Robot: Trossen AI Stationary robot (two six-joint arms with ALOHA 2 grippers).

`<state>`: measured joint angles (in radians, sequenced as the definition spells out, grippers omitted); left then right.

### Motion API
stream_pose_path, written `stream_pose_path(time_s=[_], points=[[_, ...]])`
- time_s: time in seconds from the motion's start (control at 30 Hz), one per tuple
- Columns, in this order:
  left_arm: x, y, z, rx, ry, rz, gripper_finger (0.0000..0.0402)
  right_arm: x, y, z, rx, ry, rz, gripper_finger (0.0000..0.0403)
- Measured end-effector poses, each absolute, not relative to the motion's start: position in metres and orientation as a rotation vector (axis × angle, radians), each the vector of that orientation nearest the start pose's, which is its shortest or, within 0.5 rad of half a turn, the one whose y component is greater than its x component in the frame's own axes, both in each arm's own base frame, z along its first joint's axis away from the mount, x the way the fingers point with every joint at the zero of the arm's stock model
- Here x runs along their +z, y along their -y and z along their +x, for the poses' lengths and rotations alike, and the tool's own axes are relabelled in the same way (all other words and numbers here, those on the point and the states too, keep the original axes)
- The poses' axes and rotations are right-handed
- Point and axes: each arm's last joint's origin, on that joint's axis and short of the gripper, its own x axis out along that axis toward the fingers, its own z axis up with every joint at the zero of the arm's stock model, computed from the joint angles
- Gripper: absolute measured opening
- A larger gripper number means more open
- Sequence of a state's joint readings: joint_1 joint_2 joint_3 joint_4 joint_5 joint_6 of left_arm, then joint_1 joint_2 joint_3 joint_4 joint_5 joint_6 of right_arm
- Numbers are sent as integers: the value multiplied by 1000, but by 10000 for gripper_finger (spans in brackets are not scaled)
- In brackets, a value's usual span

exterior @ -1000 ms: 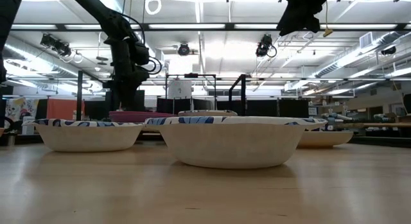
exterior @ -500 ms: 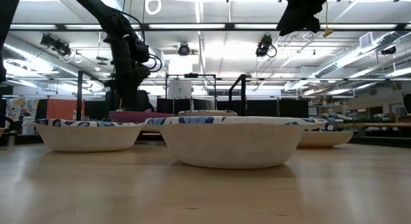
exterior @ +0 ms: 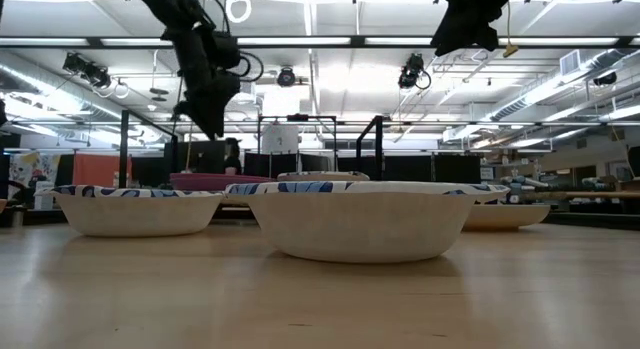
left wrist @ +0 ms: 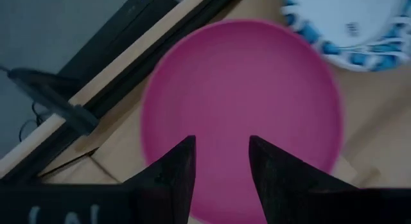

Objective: Place and stack plates onto a shelf
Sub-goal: Stack the blue patterned bowl on top of the blue patterned bowl on the shelf

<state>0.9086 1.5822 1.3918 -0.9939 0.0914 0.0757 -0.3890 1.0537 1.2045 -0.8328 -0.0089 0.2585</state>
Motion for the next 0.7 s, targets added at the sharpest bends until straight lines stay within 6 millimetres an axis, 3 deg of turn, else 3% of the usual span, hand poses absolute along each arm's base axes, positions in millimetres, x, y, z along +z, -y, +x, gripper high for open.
stream_pose_path(time_s=[0.23, 0.7], points=[[304, -205, 222, 470, -1106, -292, 149, 368, 75, 183, -451, -623, 381, 130], [304, -123, 276, 115, -1139, -7, 149, 368, 75, 183, -451, -624, 381, 130]])
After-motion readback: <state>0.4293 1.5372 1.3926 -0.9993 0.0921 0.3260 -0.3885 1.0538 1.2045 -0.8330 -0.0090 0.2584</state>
